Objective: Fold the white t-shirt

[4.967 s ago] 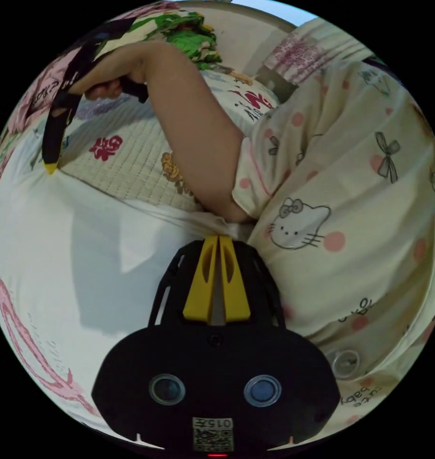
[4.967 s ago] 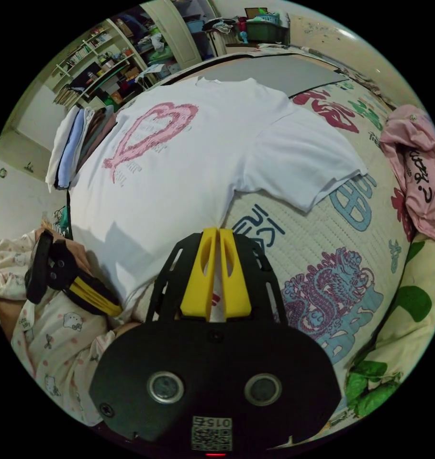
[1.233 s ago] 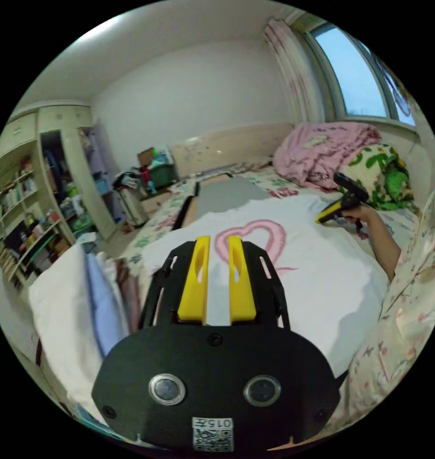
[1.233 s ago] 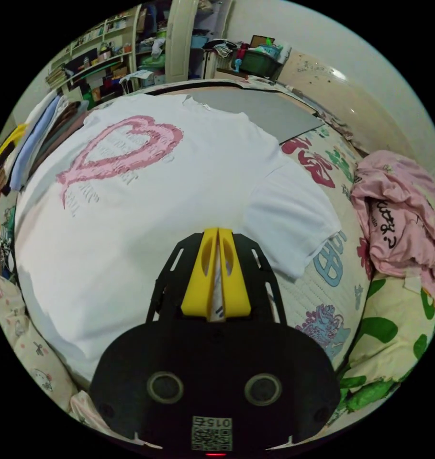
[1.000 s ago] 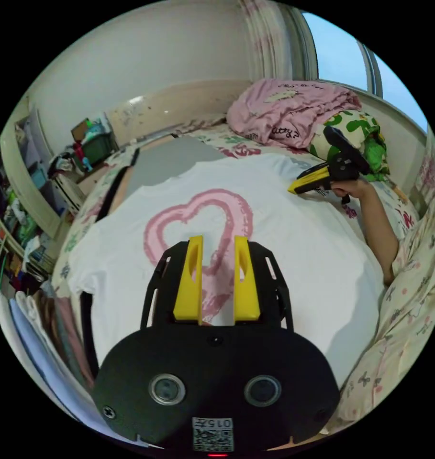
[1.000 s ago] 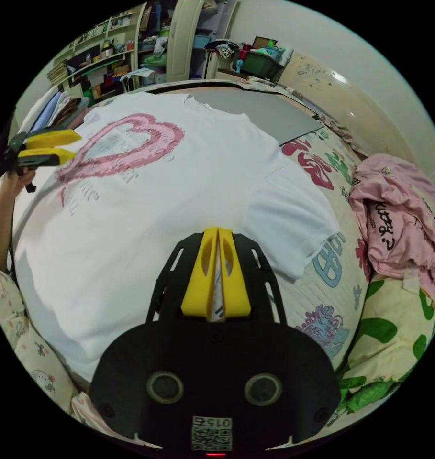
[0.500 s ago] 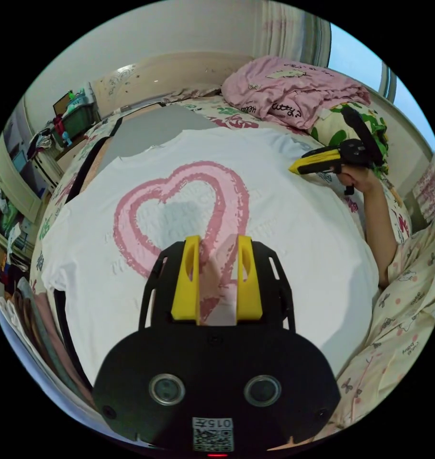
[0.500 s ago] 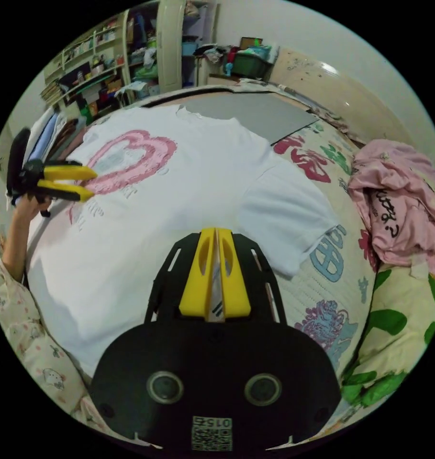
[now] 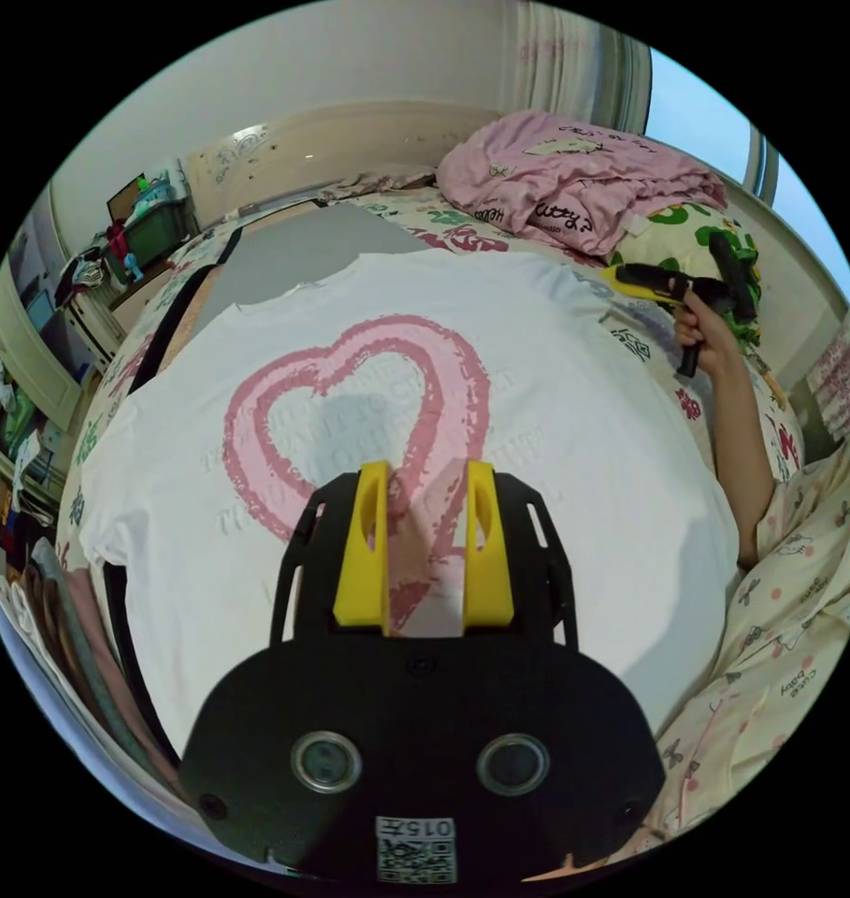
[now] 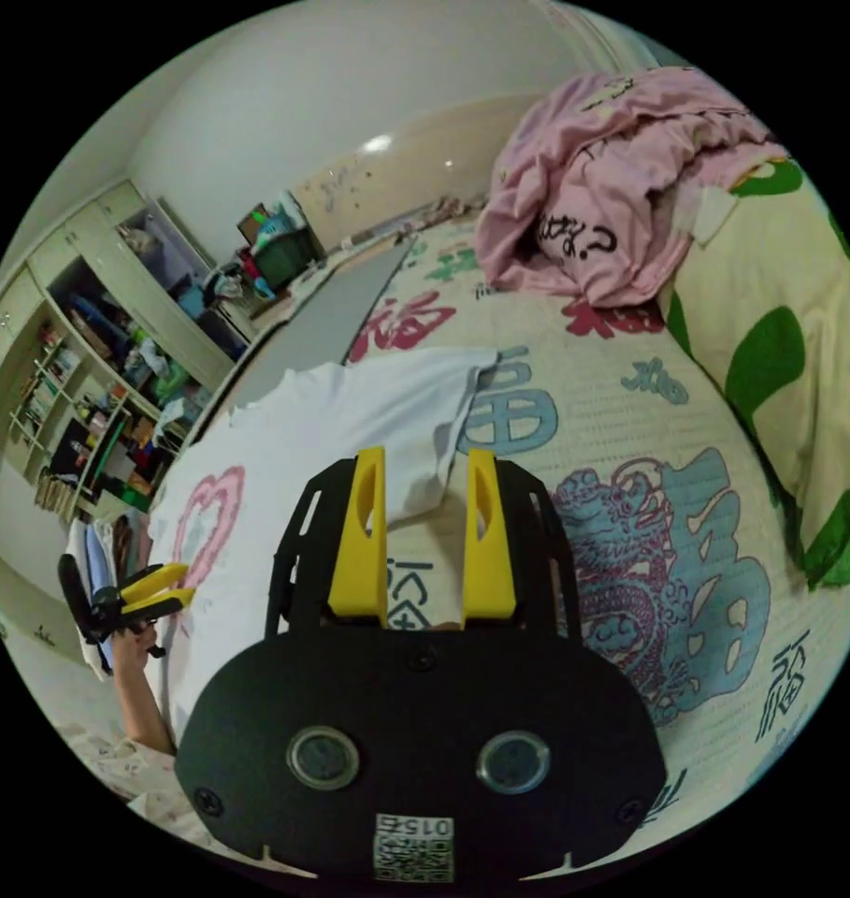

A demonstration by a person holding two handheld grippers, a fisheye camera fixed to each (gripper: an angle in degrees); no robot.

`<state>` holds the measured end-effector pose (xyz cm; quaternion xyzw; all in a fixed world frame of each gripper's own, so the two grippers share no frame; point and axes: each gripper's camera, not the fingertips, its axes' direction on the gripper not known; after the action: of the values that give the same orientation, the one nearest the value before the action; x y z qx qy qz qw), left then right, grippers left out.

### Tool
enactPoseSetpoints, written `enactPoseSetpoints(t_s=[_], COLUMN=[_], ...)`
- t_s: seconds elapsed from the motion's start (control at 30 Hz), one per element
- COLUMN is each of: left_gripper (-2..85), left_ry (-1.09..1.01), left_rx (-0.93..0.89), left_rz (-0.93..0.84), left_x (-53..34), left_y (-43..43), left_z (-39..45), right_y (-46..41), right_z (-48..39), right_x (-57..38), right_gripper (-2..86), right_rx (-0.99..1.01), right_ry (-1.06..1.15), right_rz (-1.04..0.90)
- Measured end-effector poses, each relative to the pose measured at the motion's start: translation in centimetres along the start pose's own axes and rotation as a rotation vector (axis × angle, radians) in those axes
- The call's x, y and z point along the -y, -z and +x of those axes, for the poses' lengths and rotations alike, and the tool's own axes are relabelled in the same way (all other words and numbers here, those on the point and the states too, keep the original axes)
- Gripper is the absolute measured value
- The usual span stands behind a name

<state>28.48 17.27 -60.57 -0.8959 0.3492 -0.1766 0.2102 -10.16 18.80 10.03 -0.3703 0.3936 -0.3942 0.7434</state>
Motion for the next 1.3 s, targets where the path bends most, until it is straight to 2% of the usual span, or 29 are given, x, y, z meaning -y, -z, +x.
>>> enactPoseSetpoints(t_s=[0.1,0.23,0.47,0.63,0.8,0.93,1.0,1.17,1.3], left_gripper=[11.9,11.9,11.5,9.8,9.7,9.8,9.8,10.6,10.8], left_ry=[-0.005,-0.002,0.002,0.007,-0.176,-0.277,-0.273,-0.225,-0.261], left_rx=[0.008,0.002,-0.005,-0.079,-0.168,-0.262,-0.361,-0.408,-0.294], left_rz=[0.000,-0.001,-0.003,0.020,0.155,0.164,0.117,-0.056,-0.163], left_x=[0.1,0.2,0.1,1.2,11.8,21.5,27.3,34.6,36.0], left_y=[-0.1,-0.2,-0.3,1.0,3.3,-0.4,-4.7,-14.2,-19.5], left_z=[-0.1,-0.5,-1.2,-2.1,0.2,4.4,7.2,12.4,16.0], right_y=[-1.1,-0.3,2.1,4.2,5.5,6.2,6.6,7.1,7.1], right_z=[-0.8,-2.4,-3.7,-3.5,-4.3,-4.0,-3.6,-3.0,-2.5], right_x=[2.1,4.2,6.7,7.4,7.6,7.3,7.0,5.7,4.4], right_gripper=[12.4,7.3,5.0,4.9,5.0,5.3,5.3,5.5,5.6], right_rx=[-0.016,0.008,-0.001,0.053,0.037,0.045,0.060,0.071,0.077], right_ry=[0.008,0.059,0.068,0.066,0.090,0.089,0.085,0.087,0.088], right_rz=[-0.076,-0.122,-0.124,-0.114,-0.117,-0.128,-0.127,-0.135,-0.143])
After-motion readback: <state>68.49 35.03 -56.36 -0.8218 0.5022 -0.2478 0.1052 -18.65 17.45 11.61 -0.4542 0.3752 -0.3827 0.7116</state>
